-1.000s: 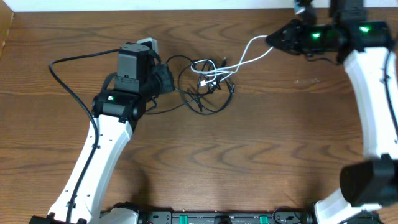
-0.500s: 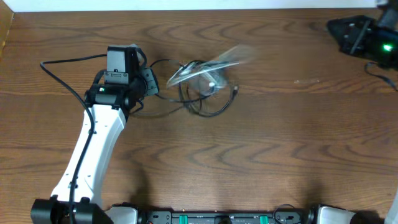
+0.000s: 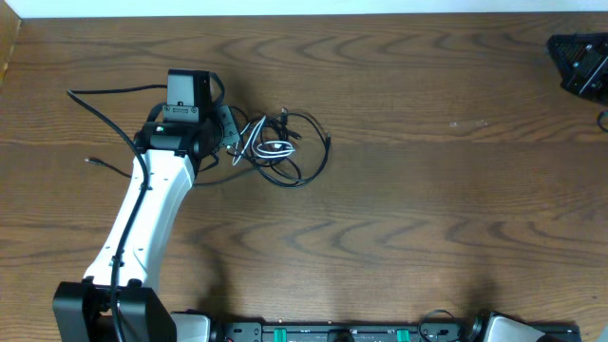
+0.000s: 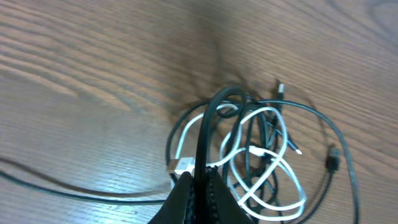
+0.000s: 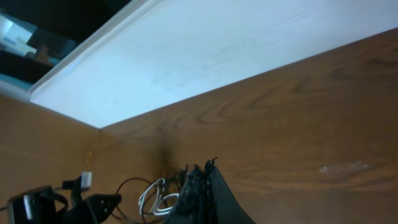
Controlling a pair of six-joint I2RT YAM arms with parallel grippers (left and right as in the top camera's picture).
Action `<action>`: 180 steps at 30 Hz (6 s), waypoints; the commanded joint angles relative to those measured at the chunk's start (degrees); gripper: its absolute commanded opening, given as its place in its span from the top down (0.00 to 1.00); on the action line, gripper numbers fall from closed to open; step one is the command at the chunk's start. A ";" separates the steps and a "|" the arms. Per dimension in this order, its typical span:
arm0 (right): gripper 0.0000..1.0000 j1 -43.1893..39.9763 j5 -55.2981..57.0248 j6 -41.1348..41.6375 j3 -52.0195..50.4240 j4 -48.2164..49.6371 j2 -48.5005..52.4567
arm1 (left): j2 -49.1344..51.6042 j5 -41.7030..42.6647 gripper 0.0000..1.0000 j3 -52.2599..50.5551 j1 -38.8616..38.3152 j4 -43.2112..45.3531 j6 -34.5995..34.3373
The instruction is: Untangle cables
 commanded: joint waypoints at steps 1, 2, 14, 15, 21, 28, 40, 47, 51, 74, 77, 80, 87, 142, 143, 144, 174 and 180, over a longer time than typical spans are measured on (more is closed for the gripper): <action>0.99 1.49 -1.33 -1.97 0.59 -0.96 1.25 | 0.11 6.12 0.93 0.76 0.35 1.66 0.87; 0.96 3.15 -1.33 -2.60 0.57 -1.68 2.05 | -0.42 12.92 0.92 0.92 0.35 4.13 2.05; 0.45 18.08 -0.59 -3.98 0.57 -1.99 9.75 | -9.11 42.29 0.92 2.64 0.35 24.46 -9.81; 0.45 19.12 -0.59 -4.00 0.57 -1.95 10.54 | -9.49 43.54 0.92 2.64 0.35 25.62 -11.21; 0.44 24.55 -0.63 -4.83 0.57 -0.94 14.73 | -10.03 49.81 0.92 2.64 0.35 33.94 -21.73; 0.43 29.33 -0.90 -4.57 0.57 3.26 19.26 | -10.03 50.84 0.92 2.64 0.35 36.50 -31.41; 0.44 40.79 -4.07 4.11 0.57 14.75 28.30 | -9.99 53.48 0.92 2.62 0.35 36.54 -33.46; 0.45 44.74 -4.04 5.60 0.57 17.40 29.57 | -9.86 53.66 0.92 2.60 0.35 36.11 -33.40; 0.46 45.72 -3.98 7.21 0.57 18.95 29.57 | -9.62 53.66 0.92 2.29 0.35 35.82 -33.40; 0.91 48.92 1.51 14.27 0.55 12.11 32.52 | -9.49 51.91 0.92 2.29 0.35 35.47 -31.21; 0.99 47.50 1.51 14.21 0.57 12.17 32.50 | -9.49 51.78 0.92 2.29 0.35 34.60 -26.95; 0.99 45.35 0.17 13.20 0.57 12.15 31.89 | -9.49 48.63 0.92 2.29 0.37 29.73 -23.43; 0.99 37.81 -3.76 6.99 0.57 10.01 27.58 | -9.44 28.17 0.93 2.29 0.37 9.29 -13.31; 0.52 30.58 -1.40 -5.29 0.57 1.70 23.78 | -6.97 33.33 0.92 2.32 1.42 0.94 7.63; 0.51 31.19 -1.42 -5.62 0.57 1.73 23.78 | -7.06 38.53 0.92 2.40 1.42 3.98 7.56; 0.50 31.63 -1.44 -5.99 0.57 1.73 23.78 | -7.15 42.38 0.92 2.43 1.42 6.60 7.41; 0.55 47.28 8.11 -7.82 0.57 8.37 25.31 | -7.19 53.88 0.93 2.43 1.42 39.19 -45.53; 0.58 49.07 11.26 -7.67 0.57 12.26 26.67 | -7.19 54.82 0.92 2.43 1.42 39.28 -50.21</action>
